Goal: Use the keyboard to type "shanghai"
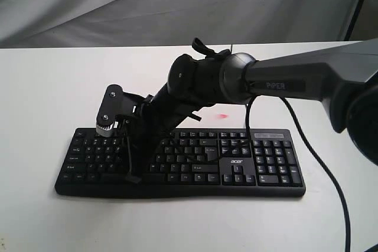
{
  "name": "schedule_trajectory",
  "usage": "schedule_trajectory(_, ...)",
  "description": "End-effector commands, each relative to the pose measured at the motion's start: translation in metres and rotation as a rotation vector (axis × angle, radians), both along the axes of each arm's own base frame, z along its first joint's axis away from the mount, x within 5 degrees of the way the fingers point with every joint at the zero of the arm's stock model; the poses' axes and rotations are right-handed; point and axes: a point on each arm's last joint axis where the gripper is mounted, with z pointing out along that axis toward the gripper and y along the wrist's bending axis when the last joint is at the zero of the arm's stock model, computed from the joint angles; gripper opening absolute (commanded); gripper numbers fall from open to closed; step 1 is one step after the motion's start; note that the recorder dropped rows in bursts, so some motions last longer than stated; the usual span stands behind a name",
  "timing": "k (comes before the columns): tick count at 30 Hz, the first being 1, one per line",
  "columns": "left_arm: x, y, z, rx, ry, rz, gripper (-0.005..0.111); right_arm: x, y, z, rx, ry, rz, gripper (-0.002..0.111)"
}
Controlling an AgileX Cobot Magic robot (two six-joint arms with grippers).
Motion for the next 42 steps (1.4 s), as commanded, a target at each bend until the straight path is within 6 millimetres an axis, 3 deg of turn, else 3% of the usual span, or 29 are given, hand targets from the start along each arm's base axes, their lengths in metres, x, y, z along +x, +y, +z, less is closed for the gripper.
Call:
schedule_trajectory(1, 0.000, 0.000, -0.001, -0.002, -0.006, -0.004, 0.001, 0.003, -0.003, 0.001, 0.001, 0.000, -0.005, 0.000)
schedule_trajectory(16, 0.000, 0.000, -0.001, -0.002, -0.006, -0.004, 0.001, 0.003, -0.004, -0.012, -0.014, 0.012, -0.013, 0.000)
schedule_trajectory(26, 0.000, 0.000, -0.001, -0.002, -0.006, -0.004, 0.001, 0.002, -0.004, 0.015, 0.015, -0.029, -0.007, 0.000)
schedule_trajectory(42, 0.000, 0.000, -0.001, -0.002, -0.006, -0.004, 0.001, 0.004, -0.013, 0.015, -0.001, -0.011, 0.001, 0.000)
